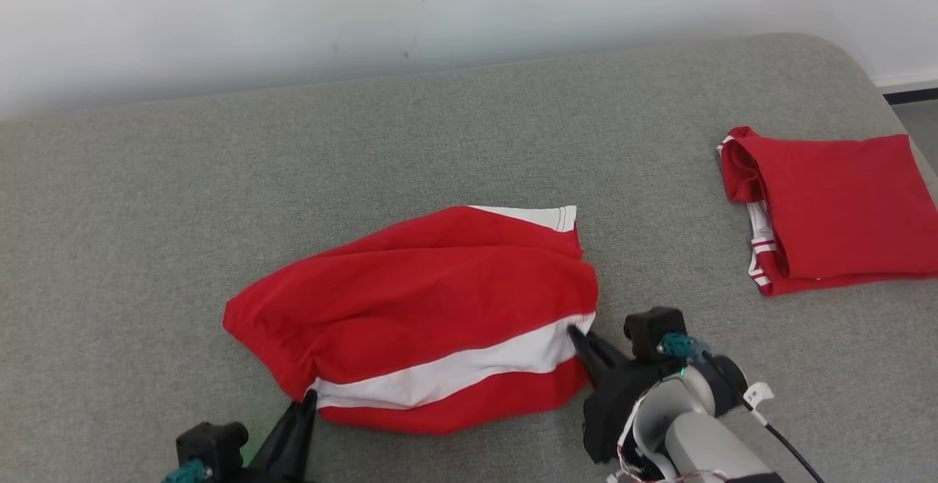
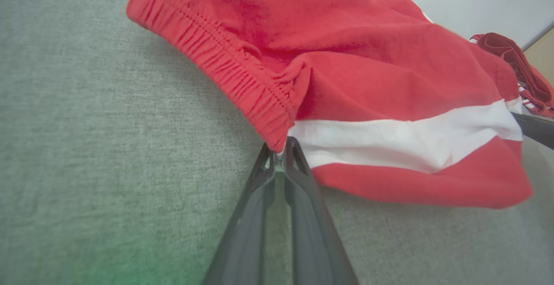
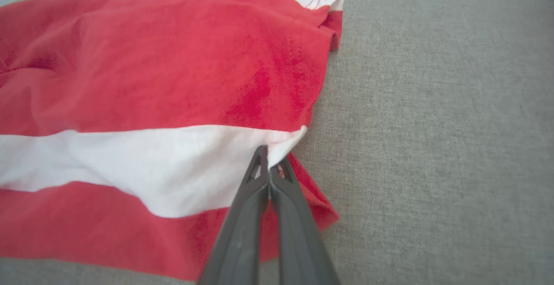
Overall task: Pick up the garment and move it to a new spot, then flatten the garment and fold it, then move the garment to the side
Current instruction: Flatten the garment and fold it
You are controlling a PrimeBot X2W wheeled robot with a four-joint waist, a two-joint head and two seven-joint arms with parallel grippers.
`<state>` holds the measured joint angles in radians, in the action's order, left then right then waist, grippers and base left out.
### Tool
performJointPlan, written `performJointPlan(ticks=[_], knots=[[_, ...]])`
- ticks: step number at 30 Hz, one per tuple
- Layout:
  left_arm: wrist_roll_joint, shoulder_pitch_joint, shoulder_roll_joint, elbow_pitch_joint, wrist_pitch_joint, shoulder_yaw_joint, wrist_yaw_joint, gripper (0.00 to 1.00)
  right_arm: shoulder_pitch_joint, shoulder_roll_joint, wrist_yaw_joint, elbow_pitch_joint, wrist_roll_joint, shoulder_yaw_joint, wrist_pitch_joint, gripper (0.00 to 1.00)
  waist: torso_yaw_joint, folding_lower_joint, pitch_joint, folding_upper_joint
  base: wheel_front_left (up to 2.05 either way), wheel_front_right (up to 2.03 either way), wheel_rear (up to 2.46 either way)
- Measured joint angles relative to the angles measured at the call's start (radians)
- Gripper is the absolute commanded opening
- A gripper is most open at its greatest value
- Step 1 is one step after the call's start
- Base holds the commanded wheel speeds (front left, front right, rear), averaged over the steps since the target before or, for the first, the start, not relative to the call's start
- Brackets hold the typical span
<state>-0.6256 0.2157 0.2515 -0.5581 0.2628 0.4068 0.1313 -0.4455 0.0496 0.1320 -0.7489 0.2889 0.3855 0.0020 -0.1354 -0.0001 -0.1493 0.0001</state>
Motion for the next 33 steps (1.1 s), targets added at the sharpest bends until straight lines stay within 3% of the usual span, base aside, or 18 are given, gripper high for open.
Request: performJointPlan(ticks=[9,15,19,25,28,33], knots=[[-0.042,0.061,0.035,0.129,0.0,-0.007,0.0,0.0,-0.077,0.0,0.0,0.106,0.032,0.003,-0.077,0.0,-0.004,0.0,-0.01,0.0,0.0,0.0,0.0],[-0.126,0.225,0.127,0.226,-0.023,0.061,0.0,0.0,-0.208,0.0,0.0,0.176,0.035,-0.002,-0.036,0.0,-0.01,0.0001,-0.04,0.0,0.0,0.0,0.0],[-0.193,0.369,0.198,0.275,-0.091,0.073,0.0,0.0,-0.33,0.0,0.0,0.204,0.111,0.002,0.021,0.0,-0.021,0.0001,-0.076,0.0,0.0,0.0,0.0],[-0.25,0.586,0.267,0.3,-0.229,0.066,0.0,0.0,-0.562,0.001,0.0,0.166,0.24,-0.021,0.091,0.0,-0.042,0.0002,-0.157,0.0,0.0,0.0,0.0],[-0.215,0.69,0.299,0.306,-0.293,0.072,-0.017,0.0,-0.674,0.0,0.0,0.128,0.23,-0.013,0.092,0.0,-0.052,0.0003,-0.205,0.0001,0.0,0.0,0.0],[-0.171,0.859,0.297,0.328,-0.309,0.041,-0.072,0.0,-0.828,0.002,0.0,0.065,0.207,-0.072,0.015,0.0,-0.063,0.0004,-0.285,0.0001,0.0,0.0,0.0]])
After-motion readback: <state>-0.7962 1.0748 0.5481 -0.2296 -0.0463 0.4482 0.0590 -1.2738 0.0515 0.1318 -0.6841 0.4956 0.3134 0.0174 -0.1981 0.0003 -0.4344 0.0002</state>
